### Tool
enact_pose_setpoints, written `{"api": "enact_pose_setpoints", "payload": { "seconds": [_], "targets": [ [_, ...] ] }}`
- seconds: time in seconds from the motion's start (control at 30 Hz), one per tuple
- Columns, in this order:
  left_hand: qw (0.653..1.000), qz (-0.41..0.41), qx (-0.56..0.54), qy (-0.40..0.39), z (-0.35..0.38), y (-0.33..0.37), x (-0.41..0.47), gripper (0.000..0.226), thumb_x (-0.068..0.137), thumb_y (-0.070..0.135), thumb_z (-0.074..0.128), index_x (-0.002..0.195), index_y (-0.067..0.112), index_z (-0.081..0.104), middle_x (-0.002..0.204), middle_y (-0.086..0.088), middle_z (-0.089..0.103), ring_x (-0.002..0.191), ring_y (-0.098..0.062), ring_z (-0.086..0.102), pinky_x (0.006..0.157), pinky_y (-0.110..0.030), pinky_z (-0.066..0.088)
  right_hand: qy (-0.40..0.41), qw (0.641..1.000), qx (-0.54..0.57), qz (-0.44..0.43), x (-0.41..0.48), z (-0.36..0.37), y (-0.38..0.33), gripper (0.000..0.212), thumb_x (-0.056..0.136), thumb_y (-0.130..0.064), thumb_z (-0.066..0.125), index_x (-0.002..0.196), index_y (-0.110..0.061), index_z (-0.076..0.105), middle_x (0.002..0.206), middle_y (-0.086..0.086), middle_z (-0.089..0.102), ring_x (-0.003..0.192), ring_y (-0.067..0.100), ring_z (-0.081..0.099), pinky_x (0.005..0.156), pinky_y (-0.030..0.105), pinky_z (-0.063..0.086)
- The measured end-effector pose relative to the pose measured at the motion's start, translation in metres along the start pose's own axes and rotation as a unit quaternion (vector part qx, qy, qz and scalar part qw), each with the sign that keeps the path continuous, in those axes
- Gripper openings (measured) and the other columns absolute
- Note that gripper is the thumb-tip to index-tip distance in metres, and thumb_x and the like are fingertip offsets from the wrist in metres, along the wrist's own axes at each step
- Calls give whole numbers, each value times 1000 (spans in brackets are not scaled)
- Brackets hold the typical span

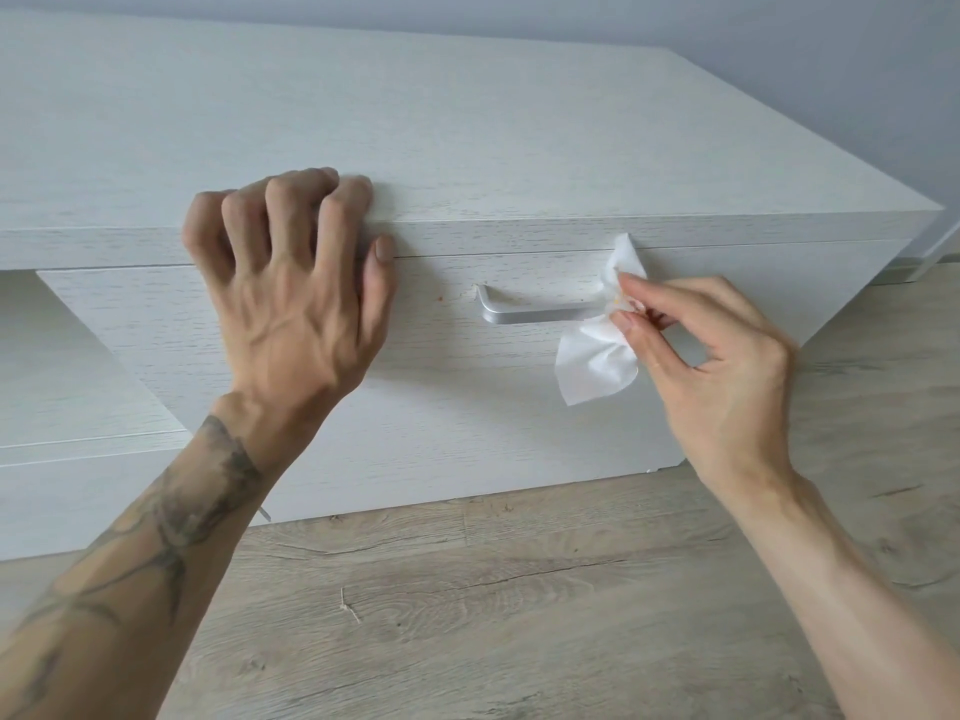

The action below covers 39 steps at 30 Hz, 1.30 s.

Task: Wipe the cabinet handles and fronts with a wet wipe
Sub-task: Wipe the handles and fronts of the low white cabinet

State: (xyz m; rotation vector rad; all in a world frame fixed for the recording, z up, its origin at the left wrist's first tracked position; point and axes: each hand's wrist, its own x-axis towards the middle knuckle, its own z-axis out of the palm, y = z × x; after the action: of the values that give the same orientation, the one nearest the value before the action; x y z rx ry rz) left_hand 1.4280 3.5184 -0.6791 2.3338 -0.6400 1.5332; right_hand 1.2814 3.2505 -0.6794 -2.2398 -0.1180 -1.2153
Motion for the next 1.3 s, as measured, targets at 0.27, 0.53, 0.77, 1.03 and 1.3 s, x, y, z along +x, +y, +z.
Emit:
{"api": "enact_pose_setpoints", "payload": {
  "seconds": [0.27, 0.53, 0.77, 1.03, 1.3],
  "targets": [
    [1000, 1, -10, 4, 0, 0, 0, 42, 115, 40, 33, 134, 13, 58, 133, -11, 56, 114, -31, 41, 108, -47, 20, -27, 998, -28, -46, 2, 2, 3, 15, 99, -5, 75, 112, 1, 79, 96, 14, 65, 80, 17, 63, 75, 24, 53],
    [1000, -1, -5, -3, -1, 0, 0, 43, 115, 41, 32, 134, 13, 59, 132, -11, 56, 114, -31, 41, 108, -47, 21, -31, 999, -27, -34, 6, 4, 0, 13, 99, -9, 75, 110, -3, 80, 95, 12, 64, 83, 23, 60, 76, 34, 51],
    [1000, 1, -6, -3, -2, 1, 1, 42, 115, 39, 33, 133, 13, 59, 132, -11, 58, 114, -30, 42, 108, -47, 22, -12, 993, -86, -80, 8, 36, -32, 9, 95, -24, 80, 100, -19, 85, 99, -1, 71, 93, 28, 59, 83, 47, 40],
    [1000, 1, -3, 5, 0, 1, 1, 42, 115, 40, 33, 132, 13, 59, 130, -11, 58, 113, -30, 42, 107, -47, 23, 36, 991, -76, -100, 4, 56, -47, 4, 95, -18, 82, 94, -16, 85, 92, -6, 76, 90, 29, 64, 81, 46, 42],
    [1000, 3, 0, 8, 0, 2, 1, 39, 114, 38, 35, 132, 13, 59, 130, -10, 58, 112, -30, 42, 107, -47, 23, 62, 993, -91, -32, 10, 86, -69, 9, 90, -14, 83, 82, -15, 81, 77, 0, 65, 84, 30, 58, 81, 39, 34]
  ]
}}
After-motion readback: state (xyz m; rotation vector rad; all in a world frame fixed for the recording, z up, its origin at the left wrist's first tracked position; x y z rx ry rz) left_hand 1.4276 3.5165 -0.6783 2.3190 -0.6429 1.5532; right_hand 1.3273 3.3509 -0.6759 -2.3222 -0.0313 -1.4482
